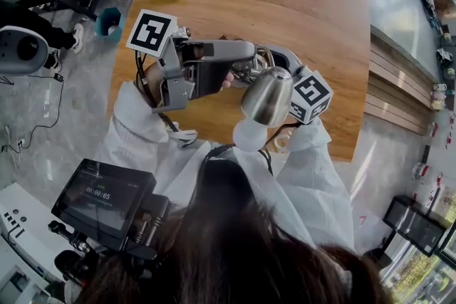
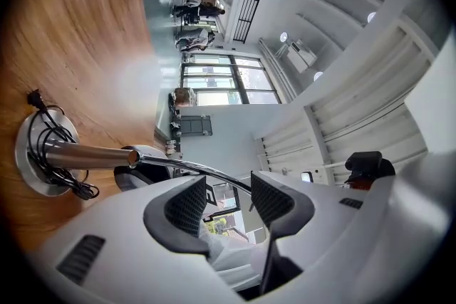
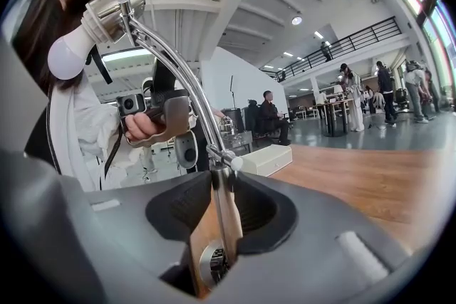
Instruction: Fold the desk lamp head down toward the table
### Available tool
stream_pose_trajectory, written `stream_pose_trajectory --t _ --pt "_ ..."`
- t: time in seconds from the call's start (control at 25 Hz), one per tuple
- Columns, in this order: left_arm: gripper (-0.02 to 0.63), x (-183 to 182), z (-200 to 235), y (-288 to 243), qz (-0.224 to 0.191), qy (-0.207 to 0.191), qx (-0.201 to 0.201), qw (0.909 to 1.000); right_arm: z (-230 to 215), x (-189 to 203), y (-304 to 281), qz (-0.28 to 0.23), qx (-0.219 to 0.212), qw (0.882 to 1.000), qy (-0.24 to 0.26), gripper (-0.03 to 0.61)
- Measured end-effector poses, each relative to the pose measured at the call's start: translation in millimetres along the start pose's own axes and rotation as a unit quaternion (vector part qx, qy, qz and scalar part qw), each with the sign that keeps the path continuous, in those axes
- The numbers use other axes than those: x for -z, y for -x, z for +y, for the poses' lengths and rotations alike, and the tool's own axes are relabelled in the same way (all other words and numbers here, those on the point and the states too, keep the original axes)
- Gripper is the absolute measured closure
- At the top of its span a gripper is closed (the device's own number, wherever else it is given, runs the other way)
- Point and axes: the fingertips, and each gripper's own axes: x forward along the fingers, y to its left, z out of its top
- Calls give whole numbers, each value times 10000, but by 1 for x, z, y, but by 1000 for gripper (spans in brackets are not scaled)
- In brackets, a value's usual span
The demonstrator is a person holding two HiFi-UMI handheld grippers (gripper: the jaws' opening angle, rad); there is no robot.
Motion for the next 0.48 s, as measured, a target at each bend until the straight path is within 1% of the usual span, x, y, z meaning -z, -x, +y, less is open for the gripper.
stream_pose_trajectory --t 0.08,0.24,0.32,0.48 --pt "416 1 0 0 35 -46 -36 10000 0 0 -1 -15 -18 10000 -46 479" --pt "428 9 3 2 163 -305 -258 9991 -5 10 1 15 -76 9999 -134 476" --pt "431 11 3 3 164 -375 -284 9988 -4 9 0 26 -87 9999 -133 476" --pt "449 19 6 4 332 -601 -437 9967 -4 1 -1 -16 -147 9997 -181 471"
